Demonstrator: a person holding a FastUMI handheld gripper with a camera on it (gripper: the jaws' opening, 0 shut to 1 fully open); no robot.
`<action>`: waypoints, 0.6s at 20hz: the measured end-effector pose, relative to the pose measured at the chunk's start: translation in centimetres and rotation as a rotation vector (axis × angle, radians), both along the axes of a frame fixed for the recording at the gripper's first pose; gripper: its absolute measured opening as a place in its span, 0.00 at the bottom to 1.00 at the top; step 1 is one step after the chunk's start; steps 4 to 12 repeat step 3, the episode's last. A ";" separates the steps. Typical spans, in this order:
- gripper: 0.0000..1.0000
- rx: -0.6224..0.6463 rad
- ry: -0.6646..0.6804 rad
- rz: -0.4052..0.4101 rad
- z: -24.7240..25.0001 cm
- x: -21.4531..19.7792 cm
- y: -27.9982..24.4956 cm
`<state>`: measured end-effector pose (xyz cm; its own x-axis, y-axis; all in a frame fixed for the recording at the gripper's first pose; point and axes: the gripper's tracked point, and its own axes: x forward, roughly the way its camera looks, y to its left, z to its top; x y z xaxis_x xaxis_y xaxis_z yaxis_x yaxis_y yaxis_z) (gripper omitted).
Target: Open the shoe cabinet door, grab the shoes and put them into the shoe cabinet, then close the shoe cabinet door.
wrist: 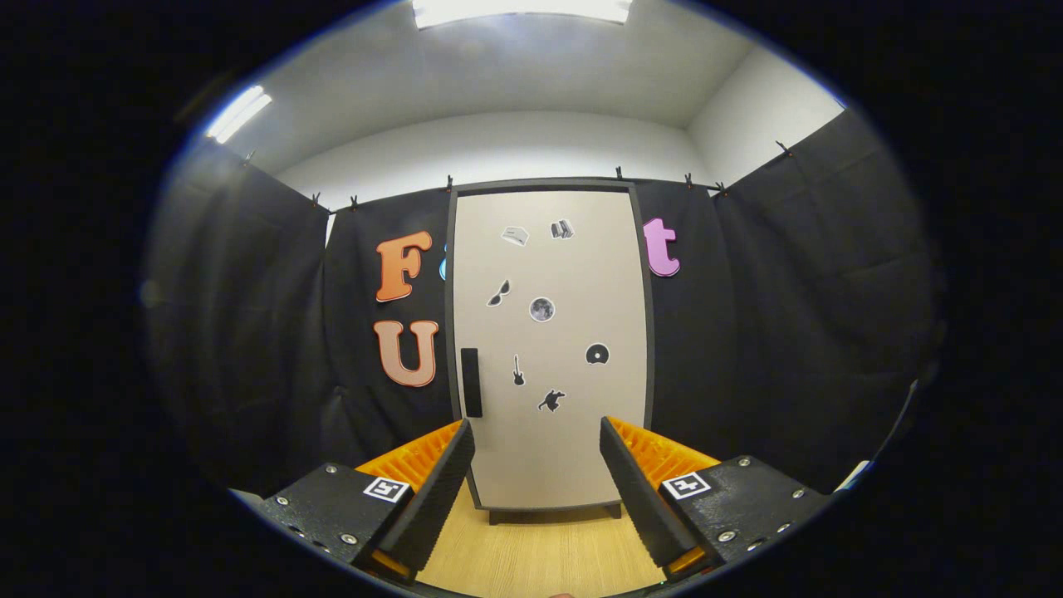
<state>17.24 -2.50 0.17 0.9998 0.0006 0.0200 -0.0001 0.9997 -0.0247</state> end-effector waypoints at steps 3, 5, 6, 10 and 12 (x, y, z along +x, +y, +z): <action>0.95 -0.005 -0.004 -0.002 0.1 0.0 0.0; 0.95 -0.005 -0.004 -0.002 0.1 0.0 0.0; 0.95 -0.005 -0.004 -0.002 0.1 0.0 0.0; 0.95 -0.005 -0.004 -0.002 0.1 0.0 0.0; 0.95 -0.005 -0.004 -0.002 0.1 0.0 0.0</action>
